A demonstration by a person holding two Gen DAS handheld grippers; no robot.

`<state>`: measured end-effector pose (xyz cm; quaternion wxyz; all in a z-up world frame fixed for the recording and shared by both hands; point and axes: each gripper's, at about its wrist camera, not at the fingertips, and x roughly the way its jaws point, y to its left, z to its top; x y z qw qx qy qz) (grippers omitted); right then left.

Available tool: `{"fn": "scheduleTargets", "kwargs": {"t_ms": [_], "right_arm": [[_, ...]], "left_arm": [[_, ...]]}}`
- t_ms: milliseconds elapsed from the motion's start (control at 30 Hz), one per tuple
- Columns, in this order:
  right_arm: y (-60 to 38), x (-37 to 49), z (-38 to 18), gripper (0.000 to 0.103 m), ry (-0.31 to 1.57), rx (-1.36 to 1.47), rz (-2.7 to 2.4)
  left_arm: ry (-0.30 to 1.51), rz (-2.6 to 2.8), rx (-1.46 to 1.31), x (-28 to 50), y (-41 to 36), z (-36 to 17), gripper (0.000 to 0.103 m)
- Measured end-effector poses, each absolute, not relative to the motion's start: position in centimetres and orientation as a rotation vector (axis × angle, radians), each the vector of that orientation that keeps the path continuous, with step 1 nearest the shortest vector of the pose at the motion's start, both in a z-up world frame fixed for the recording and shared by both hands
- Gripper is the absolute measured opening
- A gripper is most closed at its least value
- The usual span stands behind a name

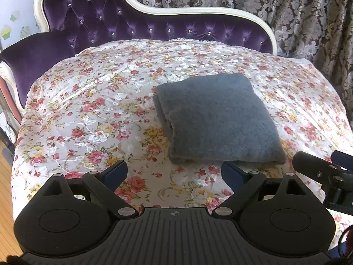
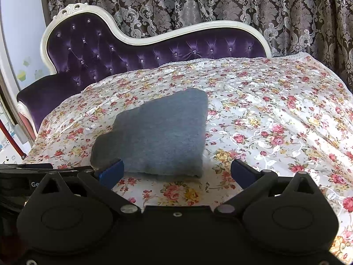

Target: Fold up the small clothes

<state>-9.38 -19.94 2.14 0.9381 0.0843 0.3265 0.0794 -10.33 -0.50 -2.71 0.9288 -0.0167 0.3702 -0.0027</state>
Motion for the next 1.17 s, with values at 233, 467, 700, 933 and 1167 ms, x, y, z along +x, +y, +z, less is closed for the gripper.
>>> {"fn": "scheduleTargets", "kwargs": {"t_ms": [233, 467, 700, 933, 1167], "right_arm": [[-19.82, -9.24, 2.06, 0.102, 0.673, 0.178, 0.166], [-19.82, -8.98, 1.95, 0.102, 0.681, 0.183, 0.168], [-19.74, -8.78, 1.87, 0.102, 0.686, 0.187, 0.171], [-19.73, -8.69, 1.63, 0.102, 0.695, 0.197, 0.177], [-19.84, -8.56, 1.33, 0.102, 0.706, 0.210, 0.176]], "left_arm": [[0.770, -0.012, -0.037, -10.07, -0.59, -2.78, 0.093], [0.781, -0.017, -0.044, -9.80, -0.63, -2.97, 0.093], [0.787, -0.021, -0.043, -9.69, -0.74, -3.09, 0.093], [0.792, -0.022, -0.045, -9.58, -0.77, -3.26, 0.093], [0.783, -0.024, -0.040, -9.35, -0.68, -3.43, 0.093]]}}
